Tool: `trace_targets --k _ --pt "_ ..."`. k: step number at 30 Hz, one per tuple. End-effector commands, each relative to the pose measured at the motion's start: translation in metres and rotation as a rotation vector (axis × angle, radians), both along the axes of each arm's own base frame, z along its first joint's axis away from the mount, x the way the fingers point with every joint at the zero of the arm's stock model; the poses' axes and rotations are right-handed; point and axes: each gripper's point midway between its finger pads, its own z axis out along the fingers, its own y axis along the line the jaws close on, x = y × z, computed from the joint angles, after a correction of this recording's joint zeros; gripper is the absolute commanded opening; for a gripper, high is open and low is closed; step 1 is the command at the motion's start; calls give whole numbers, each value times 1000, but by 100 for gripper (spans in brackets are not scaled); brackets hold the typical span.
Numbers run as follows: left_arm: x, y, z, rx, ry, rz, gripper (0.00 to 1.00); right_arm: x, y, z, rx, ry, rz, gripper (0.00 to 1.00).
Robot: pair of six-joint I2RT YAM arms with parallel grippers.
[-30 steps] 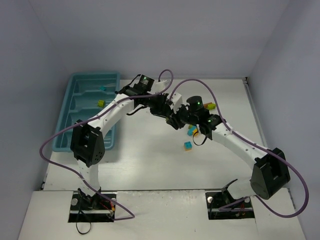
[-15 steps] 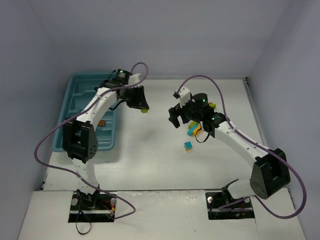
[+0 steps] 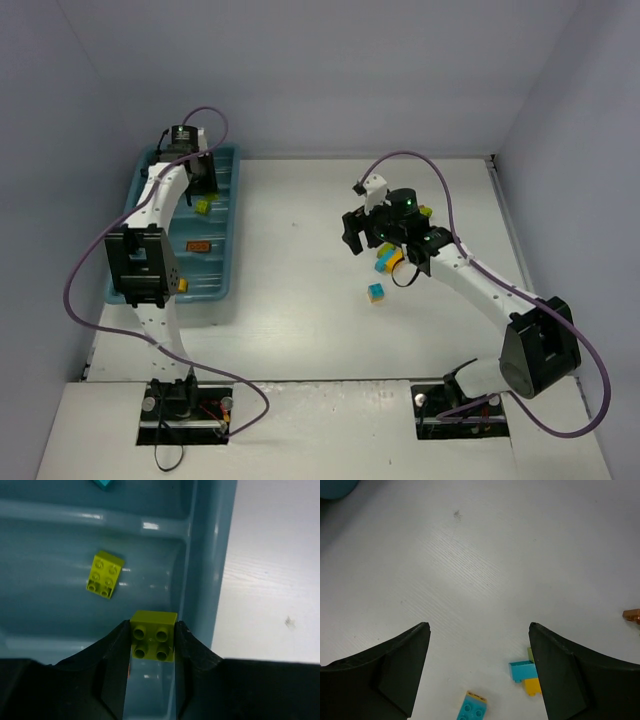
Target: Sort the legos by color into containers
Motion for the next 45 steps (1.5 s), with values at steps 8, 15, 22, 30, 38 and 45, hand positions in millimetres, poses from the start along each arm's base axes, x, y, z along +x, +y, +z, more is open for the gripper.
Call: trace_targets --k 8,15,22,30,38,45 --pt "37 11 7 58 -77 30 41 2 -17 0 -1 3 -106 74" --pt "39 5 14 19 -101 25 47 -5 -29 -23 -29 81 -169 68" --pt "15 -19 53 -66 -159 9 55 -6 -50 -41 -25 171 -311 64" --pt "-47 -100 94 -124 -217 -164 61 -22 -65 -76 -69 311 -403 64" --pt "-106 -170 77 -183 -140 -345 61 2 -89 -85 -65 356 -536 62" --pt "-125 -191 64 -203 -107 -392 61 3 -96 -97 -4 436 -654 82"
